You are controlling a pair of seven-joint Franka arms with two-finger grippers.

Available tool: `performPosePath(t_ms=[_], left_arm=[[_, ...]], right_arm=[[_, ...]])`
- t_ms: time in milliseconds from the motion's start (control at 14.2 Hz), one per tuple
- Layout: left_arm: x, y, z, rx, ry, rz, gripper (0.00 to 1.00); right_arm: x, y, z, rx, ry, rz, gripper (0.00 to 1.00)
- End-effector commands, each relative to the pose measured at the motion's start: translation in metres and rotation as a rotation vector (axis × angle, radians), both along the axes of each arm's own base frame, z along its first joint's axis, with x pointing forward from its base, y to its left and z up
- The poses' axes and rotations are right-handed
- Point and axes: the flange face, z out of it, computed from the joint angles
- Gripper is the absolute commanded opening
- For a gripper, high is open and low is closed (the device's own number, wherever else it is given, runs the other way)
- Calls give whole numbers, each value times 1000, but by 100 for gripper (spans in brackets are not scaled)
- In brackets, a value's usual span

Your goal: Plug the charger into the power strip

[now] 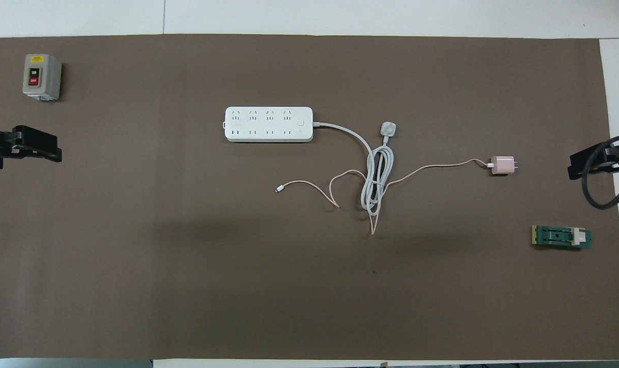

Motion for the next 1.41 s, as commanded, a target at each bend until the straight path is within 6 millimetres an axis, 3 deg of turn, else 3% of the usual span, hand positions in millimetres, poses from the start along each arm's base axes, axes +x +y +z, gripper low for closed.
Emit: performPosePath(t_ms=[0,634,775,846,916,1128,1269,1339], left_arm=[[4,1,8,13,-18,0,100],[4,-2,10,10,-28,-5,100],[2,-15,22,7,-49,-32,100],[1,-22,35,8,-69,-38,100],[-2,-23,48,5,-84,-39,100],[-10,-31,58,8,-77,-55,100],[-18,-37,67,2,-92,-74,100],[-14,-43,58,3,-62,-77,100]], right_arm=[[1,-2,3,-10,-12,24,100],[-3,-14,14,-9,-66,4,100],[-8,-29,9,0,-63,-22,97],[-9,-34,6,0,-58,-35,89],[-11,-46,2,1,-50,-54,88],[-12,-80,-12,8,-36,-120,100],[-4,-102,-42,56,-4,-186,100],[-1,-118,-58,87,13,-265,100]])
